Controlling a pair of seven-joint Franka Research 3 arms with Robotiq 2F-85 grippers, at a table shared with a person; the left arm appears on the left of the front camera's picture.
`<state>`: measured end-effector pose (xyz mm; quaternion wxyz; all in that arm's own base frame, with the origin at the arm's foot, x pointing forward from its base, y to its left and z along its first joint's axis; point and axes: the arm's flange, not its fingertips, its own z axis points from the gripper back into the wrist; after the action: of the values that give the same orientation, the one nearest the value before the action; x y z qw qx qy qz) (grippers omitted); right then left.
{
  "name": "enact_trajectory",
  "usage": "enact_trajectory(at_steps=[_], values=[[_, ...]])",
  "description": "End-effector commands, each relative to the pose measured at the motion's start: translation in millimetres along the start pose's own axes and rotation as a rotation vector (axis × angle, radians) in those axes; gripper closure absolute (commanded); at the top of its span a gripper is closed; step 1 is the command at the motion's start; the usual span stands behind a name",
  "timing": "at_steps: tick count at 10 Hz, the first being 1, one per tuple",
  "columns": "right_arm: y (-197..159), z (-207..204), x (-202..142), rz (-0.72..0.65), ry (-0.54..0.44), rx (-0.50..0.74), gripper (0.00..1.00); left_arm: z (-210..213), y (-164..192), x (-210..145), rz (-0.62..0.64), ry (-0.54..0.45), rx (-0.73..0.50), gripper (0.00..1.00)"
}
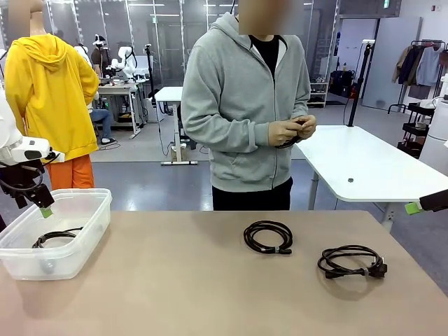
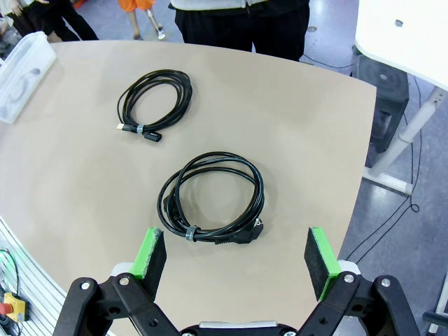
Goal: Organize and store the cables.
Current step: Place the Power Cable into the Organizing box.
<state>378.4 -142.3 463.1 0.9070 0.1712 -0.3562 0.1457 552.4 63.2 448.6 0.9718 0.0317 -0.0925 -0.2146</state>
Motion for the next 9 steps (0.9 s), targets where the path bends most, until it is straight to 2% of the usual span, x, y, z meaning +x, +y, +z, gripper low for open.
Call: enact_trajectory(at_steps=[1,7,8,9], values=[[0,1,0,-0.003,0.009,-0.004,0.00,2,-1,3,0.009,0.000,0.023,0.00],[0,1,0,-0.003,0.009,-0.004,0.00,2,-1,3,0.009,0.000,0.023,0.00],[0,1,0,-0.003,0.009,-0.004,0.00,0,-1,1,-0.001,0.000,0.000,0.00],[0,1,0,-0.003,0.009,-0.004,0.00,28,11,-9,-0.041,-0.045,-0.081,0.00]])
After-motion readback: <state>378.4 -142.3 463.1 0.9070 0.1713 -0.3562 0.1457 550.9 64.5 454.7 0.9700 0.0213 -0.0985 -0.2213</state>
